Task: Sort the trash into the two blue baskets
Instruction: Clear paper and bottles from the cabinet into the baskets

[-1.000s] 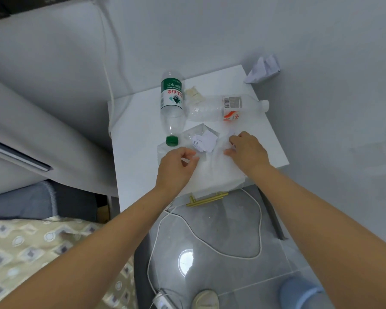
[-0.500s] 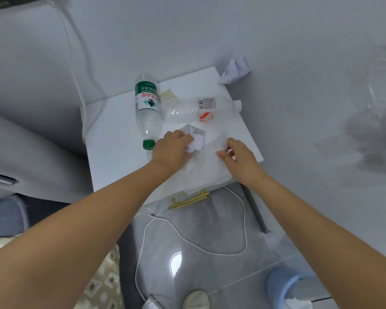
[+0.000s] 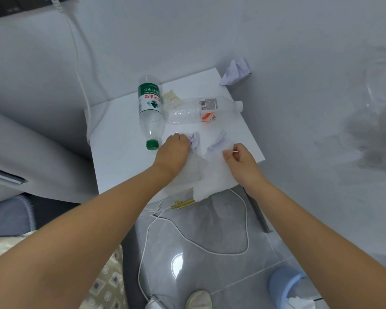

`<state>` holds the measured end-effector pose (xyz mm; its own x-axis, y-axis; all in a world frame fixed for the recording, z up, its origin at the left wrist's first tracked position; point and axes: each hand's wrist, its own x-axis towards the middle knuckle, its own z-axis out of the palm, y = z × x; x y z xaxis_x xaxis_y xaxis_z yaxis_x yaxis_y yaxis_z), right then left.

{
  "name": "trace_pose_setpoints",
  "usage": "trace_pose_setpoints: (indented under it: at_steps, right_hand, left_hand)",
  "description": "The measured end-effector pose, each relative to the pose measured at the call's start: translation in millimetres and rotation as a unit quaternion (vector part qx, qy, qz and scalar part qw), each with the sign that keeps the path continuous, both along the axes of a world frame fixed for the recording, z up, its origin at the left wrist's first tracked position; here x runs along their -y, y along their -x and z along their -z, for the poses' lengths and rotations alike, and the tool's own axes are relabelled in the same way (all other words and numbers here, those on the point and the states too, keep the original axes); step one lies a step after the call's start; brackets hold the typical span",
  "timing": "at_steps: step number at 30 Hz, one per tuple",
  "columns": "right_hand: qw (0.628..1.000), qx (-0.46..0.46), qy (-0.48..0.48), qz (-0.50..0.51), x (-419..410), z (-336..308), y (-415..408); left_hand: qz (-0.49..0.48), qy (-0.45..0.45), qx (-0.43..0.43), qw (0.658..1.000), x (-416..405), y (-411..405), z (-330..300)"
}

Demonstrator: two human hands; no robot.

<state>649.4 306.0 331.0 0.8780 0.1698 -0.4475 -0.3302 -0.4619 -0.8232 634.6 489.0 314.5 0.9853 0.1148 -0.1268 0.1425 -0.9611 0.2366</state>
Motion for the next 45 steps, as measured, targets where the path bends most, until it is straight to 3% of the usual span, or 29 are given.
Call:
trace_pose_setpoints:
  at_steps: [3, 7, 10, 12, 19, 26, 31, 36, 40, 45]
  right_hand:
    - [0.995, -0.039, -0.064, 0.060, -4.4, -0.3, 5.2]
    - [0.969, -0.062, -0.185, 0.151, -3.1, -7.1, 10.1]
    - [0.957, -0.056, -0.212, 0.190, -1.1, -9.4, 8.1]
    - [0.951, -0.050, -0.220, 0.209, -0.8, -11.9, 6.4]
    - [0.926, 0.008, -0.293, 0.238, 51.7, -43.7, 33.4]
    - [0.895, -0.074, -0.333, 0.288, 152.1, -28.9, 118.8]
    - [0.885, -0.129, -0.344, 0.287, 185.7, -17.0, 147.8]
    - [0.863, -0.144, -0.333, 0.352, 242.3, -16.0, 198.5]
    - [0.856, -0.158, -0.259, 0.418, 301.8, -2.6, 253.2]
    - [0.848, -0.169, -0.209, 0.457, 353.3, 29.9, 306.8]
  left_hand:
    - [-0.076, 0.070, 0.036, 0.994, -1.2, 1.1, -6.1]
    - [-0.179, 0.212, 0.074, 0.958, 5.9, 11.8, -21.0]
    - [-0.290, 0.407, 0.086, 0.862, 14.6, 25.6, -25.4]
    - [-0.329, 0.486, 0.082, 0.805, 18.1, 37.3, -25.6]
    - [-0.353, 0.585, 0.083, 0.725, 60.1, 94.8, -45.0]
    - [-0.376, 0.599, 0.025, 0.707, 125.1, 166.7, -35.2]
    - [-0.408, 0.641, -0.020, 0.650, 170.2, 190.1, -33.5]
    - [-0.398, 0.653, -0.016, 0.644, 213.6, 212.1, -47.2]
    - [-0.375, 0.664, -0.051, 0.645, 247.8, 243.7, -50.9]
    - [-0.358, 0.645, -0.110, 0.667, 292.6, 284.9, -42.0]
